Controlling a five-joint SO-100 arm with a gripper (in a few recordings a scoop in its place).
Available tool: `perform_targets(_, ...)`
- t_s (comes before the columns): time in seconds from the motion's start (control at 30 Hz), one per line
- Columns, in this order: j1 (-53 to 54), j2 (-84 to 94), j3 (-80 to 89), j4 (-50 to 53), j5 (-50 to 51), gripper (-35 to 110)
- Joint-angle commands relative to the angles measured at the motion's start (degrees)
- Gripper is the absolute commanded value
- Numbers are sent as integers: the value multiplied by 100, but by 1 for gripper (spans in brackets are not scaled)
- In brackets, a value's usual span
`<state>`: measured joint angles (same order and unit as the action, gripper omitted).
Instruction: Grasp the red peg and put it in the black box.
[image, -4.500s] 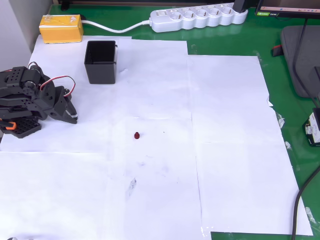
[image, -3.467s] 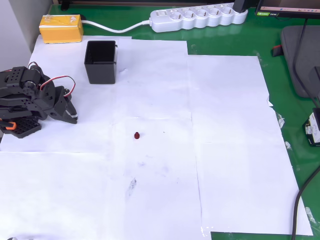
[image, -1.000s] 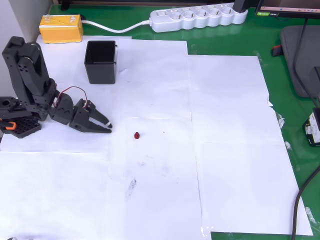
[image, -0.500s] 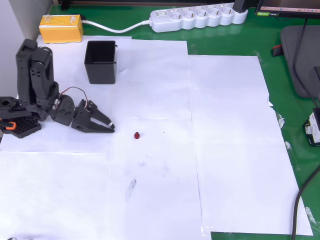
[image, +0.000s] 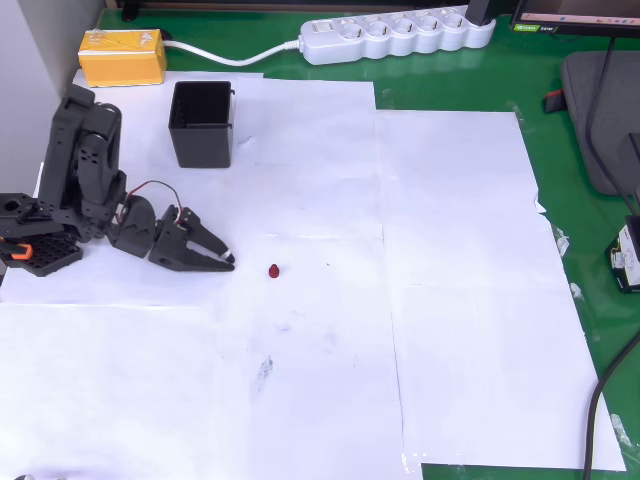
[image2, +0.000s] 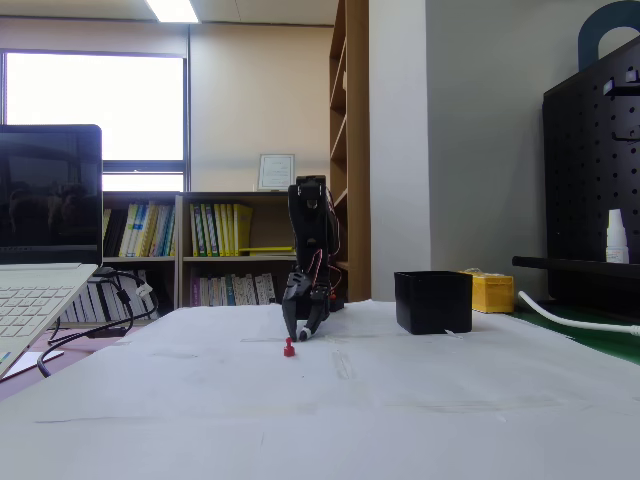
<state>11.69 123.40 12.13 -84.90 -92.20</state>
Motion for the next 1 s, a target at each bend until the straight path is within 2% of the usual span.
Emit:
perform_targets(0.0,62,220,158,-325,-88,0)
perform_targets(0.13,176,1011,404,-1301,-44,0)
perform_targets(0.43,149,1942,914,-2391,141,0)
perform_targets(0.7,176,2136,1529,-2408,229,0)
perform_targets(0.97,352,2101,1318,-2399,334,0)
